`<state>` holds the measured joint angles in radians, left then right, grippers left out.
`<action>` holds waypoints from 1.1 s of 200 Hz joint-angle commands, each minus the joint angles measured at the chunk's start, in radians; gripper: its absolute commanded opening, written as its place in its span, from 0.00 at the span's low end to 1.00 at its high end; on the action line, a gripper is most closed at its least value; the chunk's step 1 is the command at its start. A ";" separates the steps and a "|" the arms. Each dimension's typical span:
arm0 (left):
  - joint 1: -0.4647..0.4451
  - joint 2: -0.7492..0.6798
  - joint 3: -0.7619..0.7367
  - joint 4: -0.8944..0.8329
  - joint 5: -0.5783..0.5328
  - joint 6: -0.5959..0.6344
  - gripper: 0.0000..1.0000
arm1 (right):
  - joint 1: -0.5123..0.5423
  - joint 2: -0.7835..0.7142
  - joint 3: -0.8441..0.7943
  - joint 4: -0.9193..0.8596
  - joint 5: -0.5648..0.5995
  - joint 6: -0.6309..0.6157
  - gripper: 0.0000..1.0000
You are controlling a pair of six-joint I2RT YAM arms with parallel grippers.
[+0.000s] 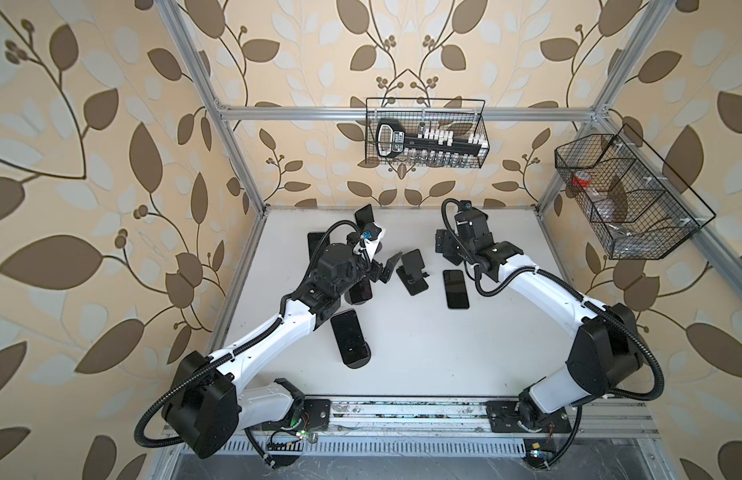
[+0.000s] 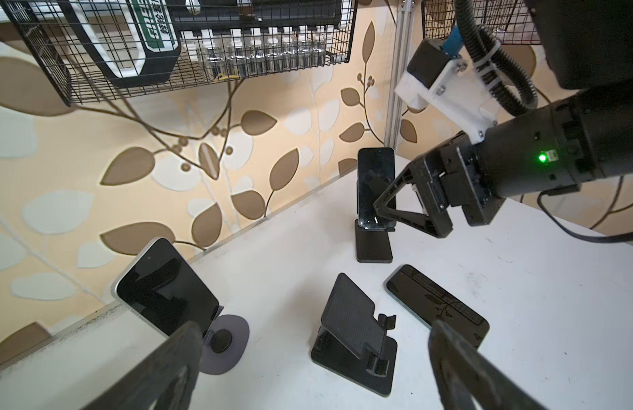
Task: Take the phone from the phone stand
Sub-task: 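Move the right gripper above a standing phone while the left gripper reaches its stand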
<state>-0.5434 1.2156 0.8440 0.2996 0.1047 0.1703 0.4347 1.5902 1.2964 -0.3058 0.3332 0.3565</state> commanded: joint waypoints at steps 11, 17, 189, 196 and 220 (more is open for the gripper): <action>0.001 0.035 0.050 -0.008 -0.034 -0.034 0.99 | 0.002 0.054 0.102 -0.067 0.140 0.054 0.91; 0.000 0.040 0.046 0.000 -0.032 -0.037 0.99 | 0.002 0.063 0.119 -0.084 0.162 0.068 0.91; -0.033 0.059 0.049 -0.038 -0.145 -0.007 0.99 | 0.002 0.206 0.282 -0.182 0.487 0.009 0.97; -0.040 0.063 0.050 -0.040 -0.146 0.001 0.99 | 0.002 0.210 0.281 -0.182 0.500 0.008 0.97; -0.061 0.078 0.055 -0.050 -0.159 0.022 0.99 | 0.002 0.216 0.270 -0.183 0.503 0.006 0.97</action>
<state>-0.5812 1.2800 0.8570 0.2424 -0.0357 0.1593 0.4347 1.7847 1.5478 -0.4675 0.7841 0.3763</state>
